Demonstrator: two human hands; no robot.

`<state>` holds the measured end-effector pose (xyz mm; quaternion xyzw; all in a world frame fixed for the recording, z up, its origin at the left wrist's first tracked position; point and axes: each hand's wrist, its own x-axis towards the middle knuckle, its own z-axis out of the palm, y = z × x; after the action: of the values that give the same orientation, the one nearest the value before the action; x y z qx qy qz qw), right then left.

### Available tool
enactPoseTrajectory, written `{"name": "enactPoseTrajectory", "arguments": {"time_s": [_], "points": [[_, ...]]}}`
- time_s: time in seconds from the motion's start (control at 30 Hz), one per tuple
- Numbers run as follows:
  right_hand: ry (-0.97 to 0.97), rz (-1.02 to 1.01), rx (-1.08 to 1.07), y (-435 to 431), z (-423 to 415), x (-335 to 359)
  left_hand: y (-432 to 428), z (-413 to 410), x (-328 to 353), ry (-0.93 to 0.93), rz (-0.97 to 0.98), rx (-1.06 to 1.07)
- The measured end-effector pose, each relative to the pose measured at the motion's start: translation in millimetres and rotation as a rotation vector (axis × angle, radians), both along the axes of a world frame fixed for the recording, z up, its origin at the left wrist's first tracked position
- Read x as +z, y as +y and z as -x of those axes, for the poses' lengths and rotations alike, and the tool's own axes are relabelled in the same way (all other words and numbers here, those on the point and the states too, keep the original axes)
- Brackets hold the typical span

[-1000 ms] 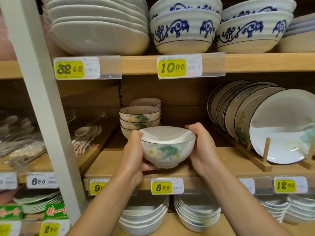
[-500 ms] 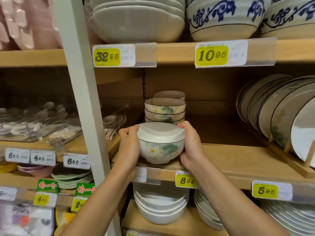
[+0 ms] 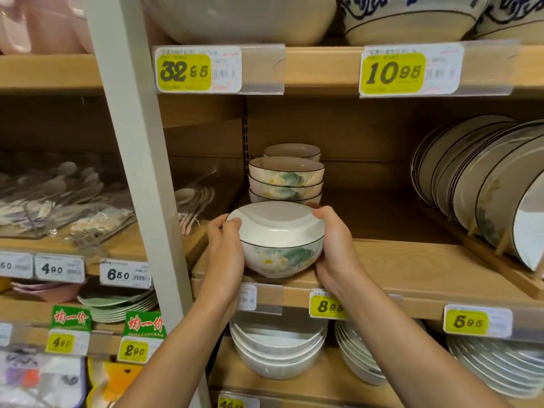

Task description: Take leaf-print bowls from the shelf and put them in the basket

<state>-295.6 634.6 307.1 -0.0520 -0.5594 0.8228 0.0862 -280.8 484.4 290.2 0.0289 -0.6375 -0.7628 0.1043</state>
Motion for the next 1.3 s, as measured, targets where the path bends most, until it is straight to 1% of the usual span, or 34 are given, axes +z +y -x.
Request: {"name": "enactPoseTrajectory", "arguments": {"time_s": [0.23,0.4,0.53,0.63,0.7,0.8,0.83,0.9,1.0,1.17,1.3], "points": [[0.012,-0.043,-0.002,1.4,-2.6,1.0,-0.7,-1.5,0.3,0.004,0.0,-0.009],[0.018,-0.109,0.01,2.0,-6.5,3.3,-3.6,-4.3,9.3,-0.006,0.044,-0.002],[0.031,-0.157,0.052,2.8,-13.2,6.6,-8.0,-13.2,18.2,-0.03,0.094,-0.001],[0.034,-0.178,0.07,8.7,-22.3,11.9,-11.9,-26.8,27.9,-0.031,0.082,0.033],[0.052,-0.197,0.025,16.3,-30.6,11.8,-11.8,-45.7,34.2,0.003,0.068,0.076],[0.122,-0.274,-0.12,30.7,-54.4,8.3,-5.2,-89.9,40.8,0.072,0.154,0.106],[0.153,-0.279,-0.16,34.6,-64.1,6.0,-3.7,-104.0,40.5,0.086,0.152,0.107],[0.197,-0.257,-0.177,40.1,-88.0,-1.9,-3.2,-129.8,34.9,0.087,0.086,0.122],[0.219,-0.242,-0.162,38.4,-122.8,-18.6,-7.0,-165.8,19.0,0.063,-0.006,0.213],[0.172,-0.188,-0.014,13.1,-167.6,-45.2,-26.8,-220.7,-11.7,-0.035,-0.032,0.317],[0.134,-0.192,0.098,-20.5,-198.4,-68.3,-64.3,-253.4,-30.7,-0.088,-0.024,0.402]]}}
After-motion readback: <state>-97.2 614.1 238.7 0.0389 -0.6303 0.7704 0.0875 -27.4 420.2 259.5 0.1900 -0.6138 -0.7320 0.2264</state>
